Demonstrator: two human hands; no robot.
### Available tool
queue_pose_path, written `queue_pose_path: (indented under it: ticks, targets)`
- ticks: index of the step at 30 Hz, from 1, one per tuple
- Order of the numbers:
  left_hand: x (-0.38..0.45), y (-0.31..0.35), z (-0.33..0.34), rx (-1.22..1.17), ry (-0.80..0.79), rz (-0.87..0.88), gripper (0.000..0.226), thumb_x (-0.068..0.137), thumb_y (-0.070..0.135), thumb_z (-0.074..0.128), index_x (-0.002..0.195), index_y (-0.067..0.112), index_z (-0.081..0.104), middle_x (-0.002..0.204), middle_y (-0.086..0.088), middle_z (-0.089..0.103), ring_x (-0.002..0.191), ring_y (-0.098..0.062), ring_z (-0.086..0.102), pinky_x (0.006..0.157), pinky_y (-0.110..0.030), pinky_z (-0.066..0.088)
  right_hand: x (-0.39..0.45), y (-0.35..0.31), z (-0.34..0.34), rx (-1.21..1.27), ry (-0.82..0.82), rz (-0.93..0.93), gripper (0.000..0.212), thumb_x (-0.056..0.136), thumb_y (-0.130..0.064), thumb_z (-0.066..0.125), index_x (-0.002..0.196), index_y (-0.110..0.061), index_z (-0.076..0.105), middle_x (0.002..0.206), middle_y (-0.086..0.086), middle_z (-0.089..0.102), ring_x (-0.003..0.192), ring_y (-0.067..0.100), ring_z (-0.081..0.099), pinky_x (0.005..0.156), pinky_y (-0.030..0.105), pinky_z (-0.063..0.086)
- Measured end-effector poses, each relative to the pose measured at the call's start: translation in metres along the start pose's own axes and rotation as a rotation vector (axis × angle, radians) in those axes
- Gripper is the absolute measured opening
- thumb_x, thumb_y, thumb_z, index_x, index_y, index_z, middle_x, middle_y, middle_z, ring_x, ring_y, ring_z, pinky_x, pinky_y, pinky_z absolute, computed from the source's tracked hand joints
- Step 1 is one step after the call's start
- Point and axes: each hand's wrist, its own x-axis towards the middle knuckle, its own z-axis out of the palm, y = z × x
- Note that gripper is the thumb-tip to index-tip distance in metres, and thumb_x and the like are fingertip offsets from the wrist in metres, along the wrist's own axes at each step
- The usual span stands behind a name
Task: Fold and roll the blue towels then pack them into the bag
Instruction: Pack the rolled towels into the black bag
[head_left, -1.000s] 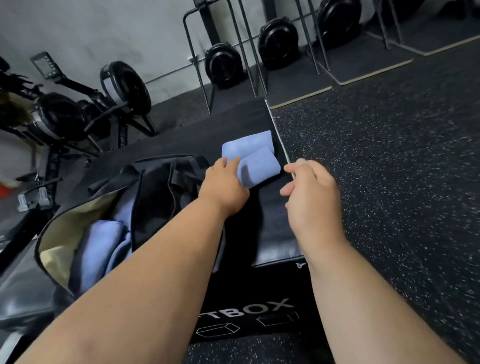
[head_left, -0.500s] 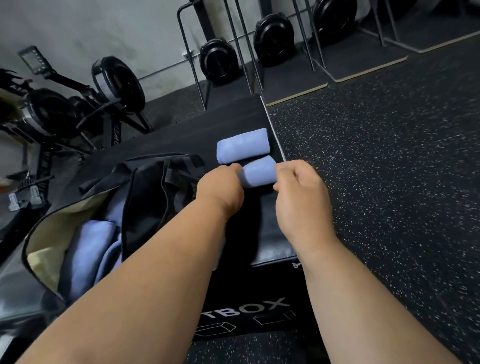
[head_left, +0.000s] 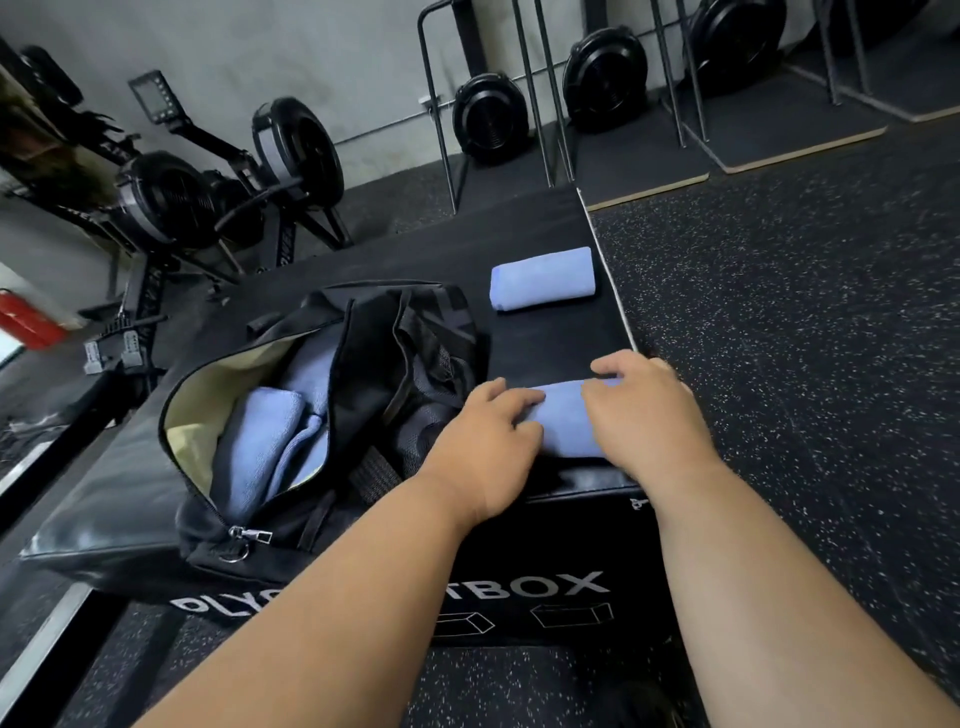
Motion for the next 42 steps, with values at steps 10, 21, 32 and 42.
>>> queue_pose_path:
  ticks: [10, 21, 32, 42]
  targets:
    - [0.007, 0.011, 0.006, -0.382, 0.166, -0.275, 0.086, 0.09, 0.033, 0.073, 0.164, 0.023, 0.03, 0.156, 0.001, 0.051, 0.136, -0.018, 0.053, 0.1, -0.021, 0.038, 0.005, 0.006, 0.006, -0.178, -0.103, -0.009, 0.054, 0.096, -0.034, 0.051, 0.15, -0.036, 0.051, 0.152, 0.006, 0.047, 0.13, 0.035, 0.052, 0.107, 0.04, 0.043]
    - [-0.012, 0.023, -0.022, -0.673, 0.195, -0.149, 0.069, 0.084, 0.013, 0.077, 0.144, 0.035, 0.054, 0.124, 0.016, 0.067, 0.107, 0.001, 0.066, 0.09, -0.019, 0.053, 0.01, -0.001, -0.005, -0.153, -0.266, -0.147, 0.061, 0.068, -0.045, 0.04, 0.124, -0.05, 0.064, 0.128, -0.012, 0.058, 0.124, 0.022, 0.051, 0.11, 0.045, 0.039]
    - [-0.048, 0.025, -0.112, -0.405, 0.041, 0.202, 0.082, 0.079, -0.001, 0.07, 0.146, 0.041, 0.05, 0.124, 0.003, 0.065, 0.111, -0.02, 0.069, 0.099, -0.044, 0.056, -0.012, -0.015, -0.006, 0.395, -0.629, -0.458, 0.067, 0.072, -0.02, 0.062, 0.138, -0.033, 0.06, 0.132, 0.002, 0.068, 0.126, 0.022, 0.062, 0.107, 0.046, 0.049]
    - [-0.066, -0.011, -0.121, -0.748, 0.391, 0.045, 0.098, 0.07, 0.035, 0.092, 0.154, 0.044, 0.042, 0.144, 0.011, 0.06, 0.128, -0.008, 0.063, 0.11, -0.043, 0.052, -0.022, -0.04, 0.022, 0.578, -0.51, -0.495, 0.033, 0.084, -0.032, 0.067, 0.112, -0.016, 0.066, 0.108, 0.018, 0.069, 0.096, 0.017, 0.062, 0.088, 0.044, 0.048]
